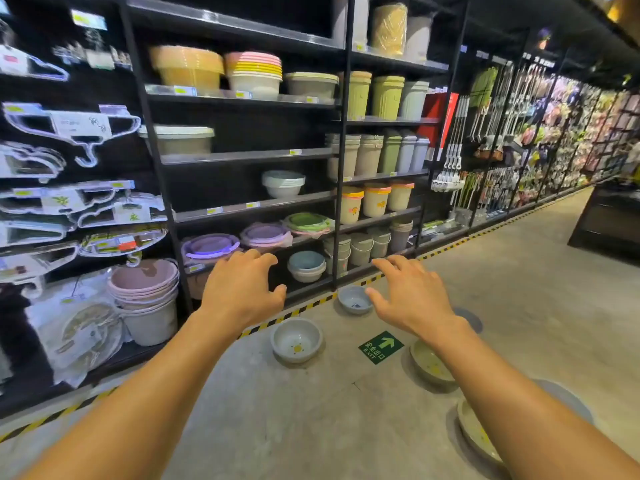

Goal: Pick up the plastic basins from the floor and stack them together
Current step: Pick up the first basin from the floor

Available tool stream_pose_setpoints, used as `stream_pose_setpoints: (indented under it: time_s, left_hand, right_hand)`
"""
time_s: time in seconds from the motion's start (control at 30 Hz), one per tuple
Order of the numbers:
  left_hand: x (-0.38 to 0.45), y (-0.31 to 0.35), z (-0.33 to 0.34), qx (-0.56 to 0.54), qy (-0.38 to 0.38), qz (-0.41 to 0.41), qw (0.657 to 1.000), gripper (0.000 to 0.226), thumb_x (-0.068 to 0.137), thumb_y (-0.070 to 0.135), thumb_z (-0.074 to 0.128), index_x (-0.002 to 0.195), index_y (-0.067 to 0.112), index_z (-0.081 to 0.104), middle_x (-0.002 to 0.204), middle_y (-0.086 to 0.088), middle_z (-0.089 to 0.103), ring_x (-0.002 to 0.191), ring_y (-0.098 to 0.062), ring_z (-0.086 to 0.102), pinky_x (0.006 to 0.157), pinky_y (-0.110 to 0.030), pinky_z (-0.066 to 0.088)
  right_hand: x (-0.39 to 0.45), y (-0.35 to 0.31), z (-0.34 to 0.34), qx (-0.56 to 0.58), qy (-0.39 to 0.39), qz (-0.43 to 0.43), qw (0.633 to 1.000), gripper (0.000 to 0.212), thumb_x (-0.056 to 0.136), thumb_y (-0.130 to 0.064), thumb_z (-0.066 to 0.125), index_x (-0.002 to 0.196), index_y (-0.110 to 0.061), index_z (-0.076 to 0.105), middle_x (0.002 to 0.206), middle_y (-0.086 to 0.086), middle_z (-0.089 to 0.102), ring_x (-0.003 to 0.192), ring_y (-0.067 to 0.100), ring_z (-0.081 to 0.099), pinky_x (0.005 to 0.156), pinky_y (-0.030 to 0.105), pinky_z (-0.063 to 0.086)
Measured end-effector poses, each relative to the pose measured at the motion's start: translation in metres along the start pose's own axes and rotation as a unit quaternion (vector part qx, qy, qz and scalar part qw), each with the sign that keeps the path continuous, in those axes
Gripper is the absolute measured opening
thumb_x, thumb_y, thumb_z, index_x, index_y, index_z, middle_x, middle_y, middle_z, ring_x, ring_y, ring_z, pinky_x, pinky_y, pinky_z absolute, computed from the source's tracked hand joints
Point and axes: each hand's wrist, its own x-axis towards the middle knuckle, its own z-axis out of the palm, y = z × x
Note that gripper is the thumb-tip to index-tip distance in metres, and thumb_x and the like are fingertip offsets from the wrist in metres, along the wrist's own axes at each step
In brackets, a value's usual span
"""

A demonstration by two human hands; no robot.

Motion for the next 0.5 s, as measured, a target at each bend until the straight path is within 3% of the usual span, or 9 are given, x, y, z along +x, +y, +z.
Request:
stream_pose_setpoints:
  time_s: [0.23, 0.5]
  left_hand:
    - [0.095, -0.018, 0.048, 0.021, -0.011, -0.004, 1.0, 0.064, 0.08, 0.058, 0.055, 0.136, 0.028, 0.055, 0.127, 0.0, 0.064, 0.115, -0.022, 0.058, 0.089, -0.041, 0.049]
    - [0.197, -0.042, 0.113, 0.03, -0.048, -0.03, 0.998, 0.053, 0.084, 0.054, 0.058, 0.129, 0.026, 0.058, 0.116, 0.002, 0.065, 0.101, -0.021, 0.06, 0.083, -0.038, 0.049]
  right_hand:
    - [0.109, 0.018, 0.057, 0.005, -0.006, -0.005, 1.0, 0.062, 0.09, -0.058, 0.043, 0.145, -0.031, 0.034, 0.143, 0.001, 0.044, 0.129, 0.027, 0.042, 0.097, 0.046, 0.043]
    - [0.232, 0.039, 0.122, 0.014, -0.022, -0.011, 1.0, 0.058, 0.09, -0.057, 0.044, 0.141, -0.029, 0.04, 0.139, 0.002, 0.049, 0.125, 0.028, 0.046, 0.095, 0.046, 0.044]
